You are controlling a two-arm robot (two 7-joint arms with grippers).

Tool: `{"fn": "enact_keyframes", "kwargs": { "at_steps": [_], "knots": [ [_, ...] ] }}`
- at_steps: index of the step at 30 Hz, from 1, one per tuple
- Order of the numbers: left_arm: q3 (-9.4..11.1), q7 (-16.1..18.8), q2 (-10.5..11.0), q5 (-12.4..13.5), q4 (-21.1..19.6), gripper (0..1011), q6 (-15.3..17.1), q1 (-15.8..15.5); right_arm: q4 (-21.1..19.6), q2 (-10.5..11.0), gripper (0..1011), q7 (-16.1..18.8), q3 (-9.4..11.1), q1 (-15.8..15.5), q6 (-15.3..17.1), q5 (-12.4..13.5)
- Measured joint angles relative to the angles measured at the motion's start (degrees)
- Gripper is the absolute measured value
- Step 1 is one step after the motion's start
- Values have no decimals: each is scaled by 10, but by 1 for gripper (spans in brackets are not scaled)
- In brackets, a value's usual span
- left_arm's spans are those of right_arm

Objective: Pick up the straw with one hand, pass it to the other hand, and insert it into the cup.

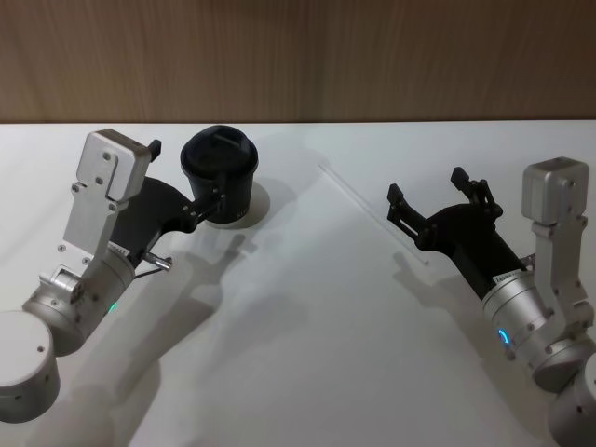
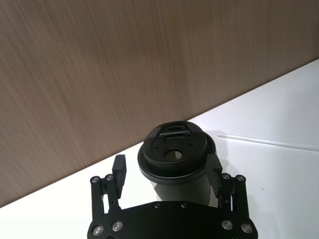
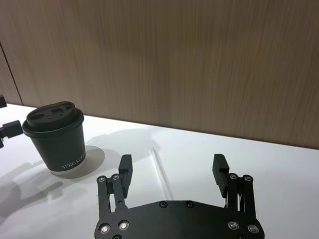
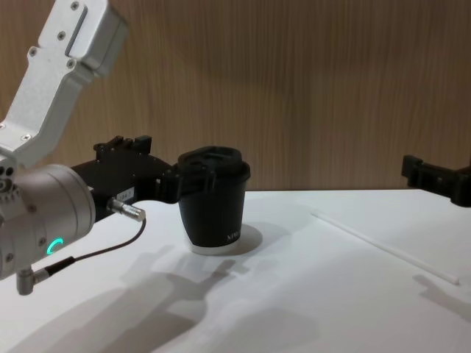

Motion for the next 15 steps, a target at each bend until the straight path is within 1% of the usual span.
{"fn": "enact_keyframes", "kwargs": {
  "at_steps": [15],
  "knots": [
    [0,0,0,0,0,1000,0,0,0,0,1001,0,0,0,0,0]
  ]
}}
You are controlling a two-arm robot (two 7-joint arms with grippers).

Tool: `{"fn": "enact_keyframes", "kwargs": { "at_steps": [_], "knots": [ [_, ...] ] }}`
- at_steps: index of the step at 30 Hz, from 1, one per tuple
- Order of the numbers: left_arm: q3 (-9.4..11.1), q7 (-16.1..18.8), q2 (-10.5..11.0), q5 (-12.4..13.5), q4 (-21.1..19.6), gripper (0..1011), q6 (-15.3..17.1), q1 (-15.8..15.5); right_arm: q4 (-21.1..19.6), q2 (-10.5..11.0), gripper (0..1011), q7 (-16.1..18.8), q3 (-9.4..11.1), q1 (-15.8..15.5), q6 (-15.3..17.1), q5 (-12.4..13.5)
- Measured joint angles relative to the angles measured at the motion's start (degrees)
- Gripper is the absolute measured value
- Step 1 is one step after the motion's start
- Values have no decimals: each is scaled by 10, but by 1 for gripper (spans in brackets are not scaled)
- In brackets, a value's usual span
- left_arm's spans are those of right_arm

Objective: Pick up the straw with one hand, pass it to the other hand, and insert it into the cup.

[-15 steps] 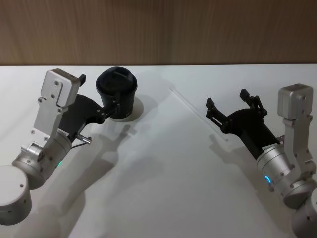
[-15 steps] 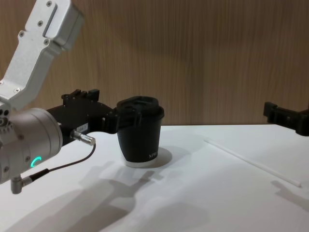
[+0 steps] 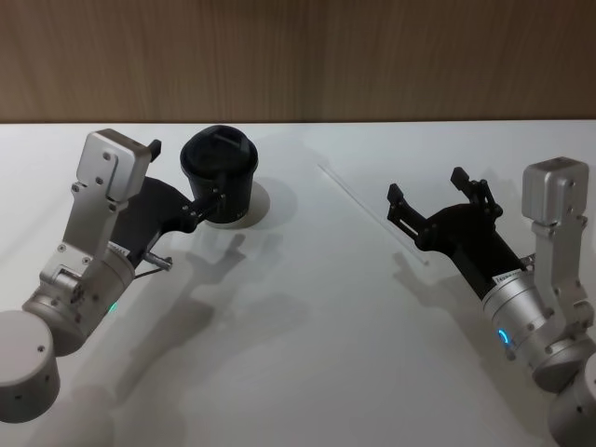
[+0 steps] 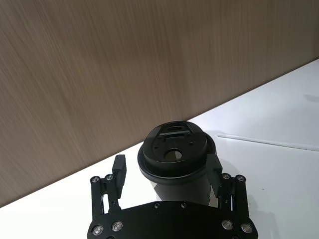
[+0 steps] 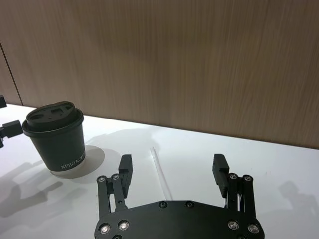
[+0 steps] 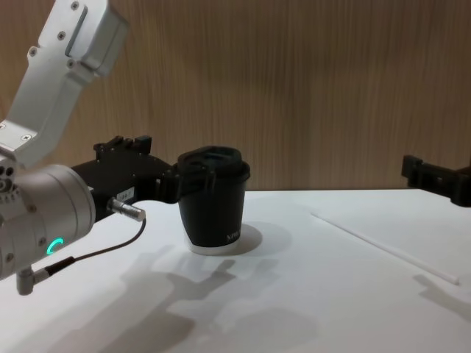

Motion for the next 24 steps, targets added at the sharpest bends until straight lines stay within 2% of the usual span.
{"fn": "enact_keyframes", "kwargs": {
  "at_steps": [24],
  "knots": [
    [0,0,0,0,0,1000,0,0,0,0,1001,0,0,0,0,0]
  ]
}}
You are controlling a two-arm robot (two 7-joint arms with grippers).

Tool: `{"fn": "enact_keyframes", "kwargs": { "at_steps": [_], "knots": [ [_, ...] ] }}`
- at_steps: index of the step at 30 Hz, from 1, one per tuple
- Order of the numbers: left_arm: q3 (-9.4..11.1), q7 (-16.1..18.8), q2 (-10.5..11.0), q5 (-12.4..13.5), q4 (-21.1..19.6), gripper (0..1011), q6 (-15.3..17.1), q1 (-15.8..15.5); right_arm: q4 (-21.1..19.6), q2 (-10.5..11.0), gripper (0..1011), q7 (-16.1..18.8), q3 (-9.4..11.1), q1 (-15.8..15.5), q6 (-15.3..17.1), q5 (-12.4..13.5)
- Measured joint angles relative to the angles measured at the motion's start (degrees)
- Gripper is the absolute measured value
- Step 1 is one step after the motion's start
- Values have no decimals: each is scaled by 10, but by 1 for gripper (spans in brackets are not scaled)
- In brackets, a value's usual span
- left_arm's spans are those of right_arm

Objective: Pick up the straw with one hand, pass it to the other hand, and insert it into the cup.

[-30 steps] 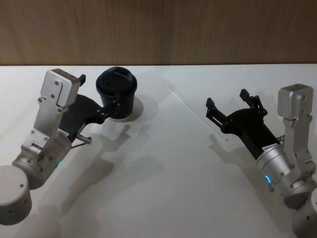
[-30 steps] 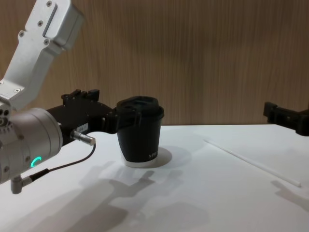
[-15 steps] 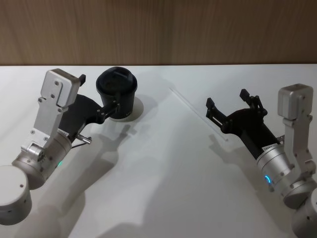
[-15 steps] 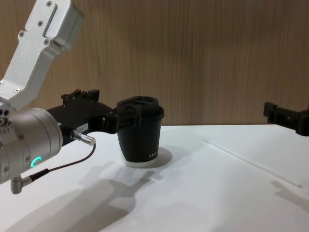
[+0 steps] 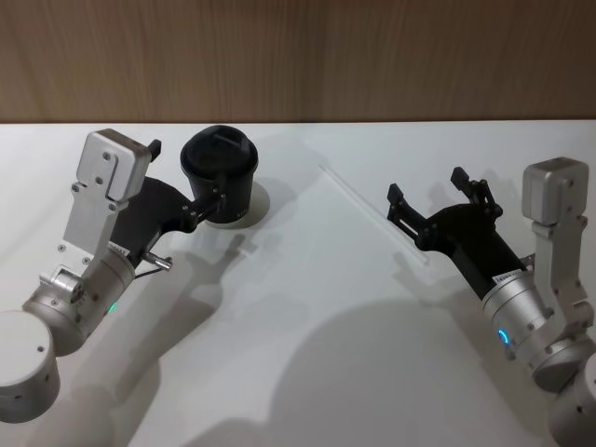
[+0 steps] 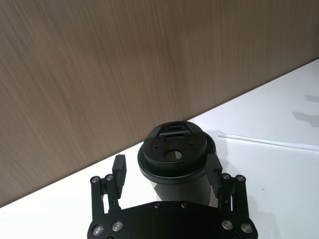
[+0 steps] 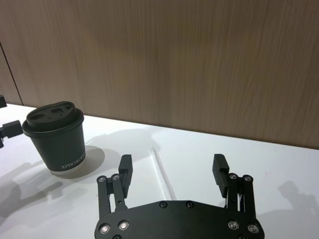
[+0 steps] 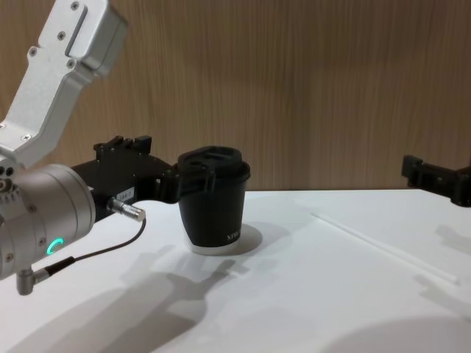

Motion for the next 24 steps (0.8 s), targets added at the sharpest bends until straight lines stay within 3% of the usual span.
{"fn": "enact_keyframes", "kwargs": {
  "at_steps": [17,24],
  "knots": [
    [0,0,0,0,0,1000,0,0,0,0,1001,1,0,0,0,0],
    [0,0,0,0,0,1000,0,0,0,10,1001,19,0,2,-1,-2]
  ]
}}
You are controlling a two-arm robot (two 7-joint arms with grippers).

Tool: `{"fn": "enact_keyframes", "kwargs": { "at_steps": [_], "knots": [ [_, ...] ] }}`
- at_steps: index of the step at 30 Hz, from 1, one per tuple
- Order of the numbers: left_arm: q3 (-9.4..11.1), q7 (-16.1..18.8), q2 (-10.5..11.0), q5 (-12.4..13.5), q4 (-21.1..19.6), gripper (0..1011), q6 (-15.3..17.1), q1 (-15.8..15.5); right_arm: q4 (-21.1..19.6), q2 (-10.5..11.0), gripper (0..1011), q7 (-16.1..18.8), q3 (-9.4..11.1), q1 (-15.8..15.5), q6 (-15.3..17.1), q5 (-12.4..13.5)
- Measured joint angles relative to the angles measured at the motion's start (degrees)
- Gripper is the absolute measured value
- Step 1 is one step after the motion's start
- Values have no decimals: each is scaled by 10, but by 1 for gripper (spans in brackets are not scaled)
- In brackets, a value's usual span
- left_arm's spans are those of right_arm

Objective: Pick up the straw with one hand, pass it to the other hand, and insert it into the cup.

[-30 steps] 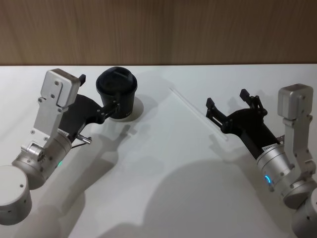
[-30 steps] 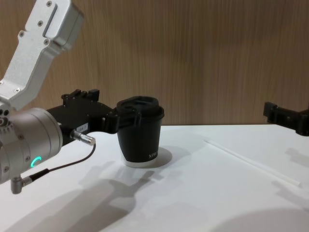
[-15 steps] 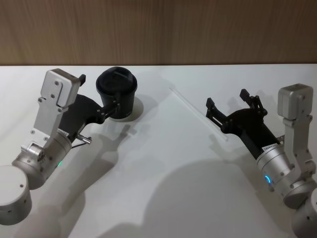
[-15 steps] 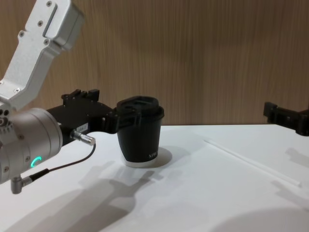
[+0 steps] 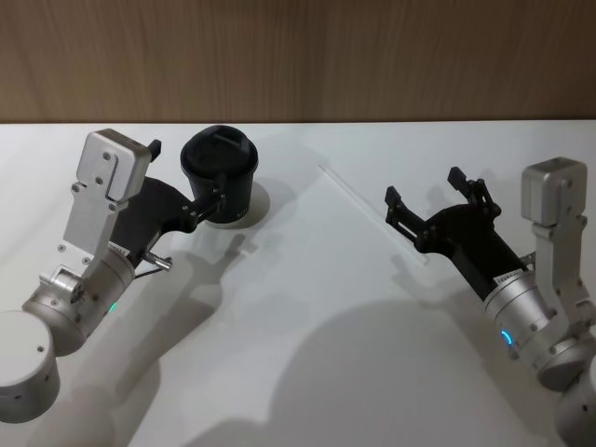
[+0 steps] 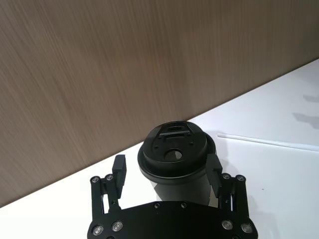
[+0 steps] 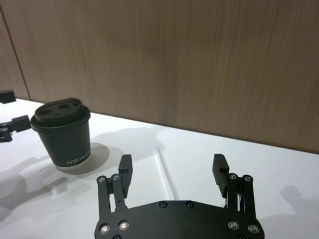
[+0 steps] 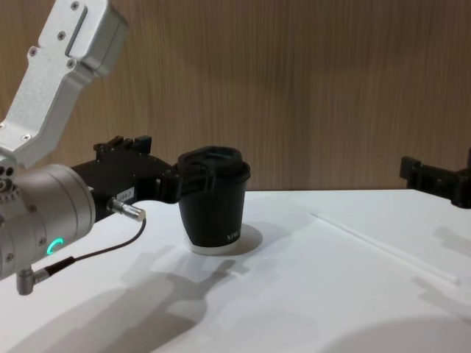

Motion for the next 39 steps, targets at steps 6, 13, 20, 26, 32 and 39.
{"fn": "enact_keyframes", "kwargs": {
  "at_steps": [6,13,20,26,32,39],
  "knots": [
    [0,0,0,0,0,1000,0,0,4,12,1001,26,-3,7,0,1],
    [0,0,0,0,0,1000,0,0,18,28,1001,61,-10,23,12,0],
    [0,0,0,0,0,1000,0,0,38,34,1001,83,-14,45,39,1],
    [0,0,0,0,0,1000,0,0,64,35,1001,96,-15,69,64,4],
    [0,0,0,0,0,1000,0,0,83,35,1001,105,-13,85,80,5],
    [0,0,0,0,0,1000,0,0,102,40,1001,119,-12,101,98,9]
  ]
}}
